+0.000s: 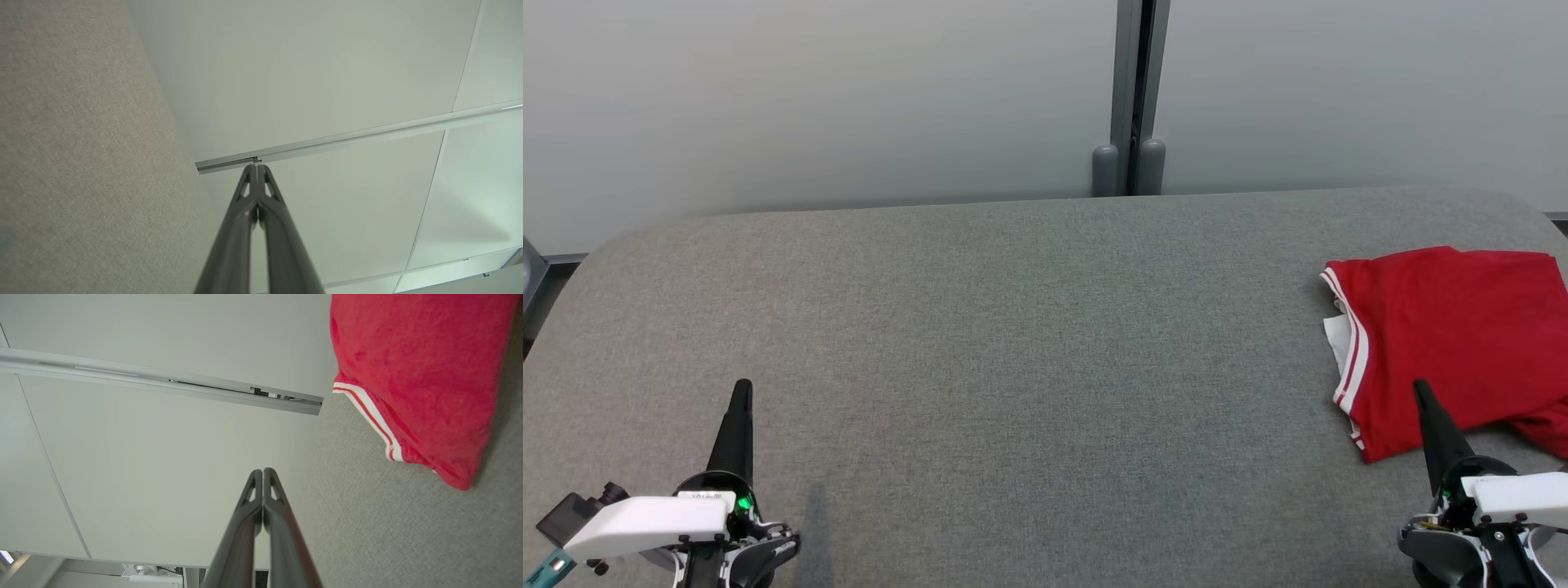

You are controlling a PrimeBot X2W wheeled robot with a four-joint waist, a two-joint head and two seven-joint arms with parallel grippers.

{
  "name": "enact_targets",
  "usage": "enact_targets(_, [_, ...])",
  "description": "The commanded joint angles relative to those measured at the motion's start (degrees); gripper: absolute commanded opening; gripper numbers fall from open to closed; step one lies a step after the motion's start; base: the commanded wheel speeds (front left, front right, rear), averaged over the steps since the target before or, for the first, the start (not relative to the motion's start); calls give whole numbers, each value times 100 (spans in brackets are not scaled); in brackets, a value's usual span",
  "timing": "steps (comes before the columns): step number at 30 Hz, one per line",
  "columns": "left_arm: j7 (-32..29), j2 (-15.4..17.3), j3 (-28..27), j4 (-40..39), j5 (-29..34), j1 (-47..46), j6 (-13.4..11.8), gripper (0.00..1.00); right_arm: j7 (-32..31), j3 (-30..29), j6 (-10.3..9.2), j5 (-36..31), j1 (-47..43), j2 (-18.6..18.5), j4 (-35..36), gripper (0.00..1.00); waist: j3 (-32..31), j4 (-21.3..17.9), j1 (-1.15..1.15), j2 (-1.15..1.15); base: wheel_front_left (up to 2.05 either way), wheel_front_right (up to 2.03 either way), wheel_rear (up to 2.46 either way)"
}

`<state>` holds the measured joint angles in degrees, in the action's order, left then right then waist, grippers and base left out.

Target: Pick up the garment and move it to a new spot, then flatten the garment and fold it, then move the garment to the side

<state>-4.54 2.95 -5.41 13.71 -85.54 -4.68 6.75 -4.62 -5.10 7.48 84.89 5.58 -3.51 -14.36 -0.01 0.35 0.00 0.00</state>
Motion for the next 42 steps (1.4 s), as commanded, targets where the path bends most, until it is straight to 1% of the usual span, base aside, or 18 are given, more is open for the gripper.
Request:
enact_targets(1, [-31, 18, -38, -12, -77, -115, 39, 0, -45, -36, 2, 98, 77, -12, 29, 0, 1, -1, 0, 0, 0, 0, 0])
enact_targets(20, [-220, -3, -136, 43, -710, -212, 98, 0, -216, -168, 2, 784, 87, 63, 43, 0, 19, -35, 0, 0, 0, 0, 0])
enact_targets(42, [-220, -3, -132, 41, -689, -196, 93, 0, -216, -162, 2, 753, 87, 56, 41, 0, 19, -35, 0, 0, 0, 0, 0])
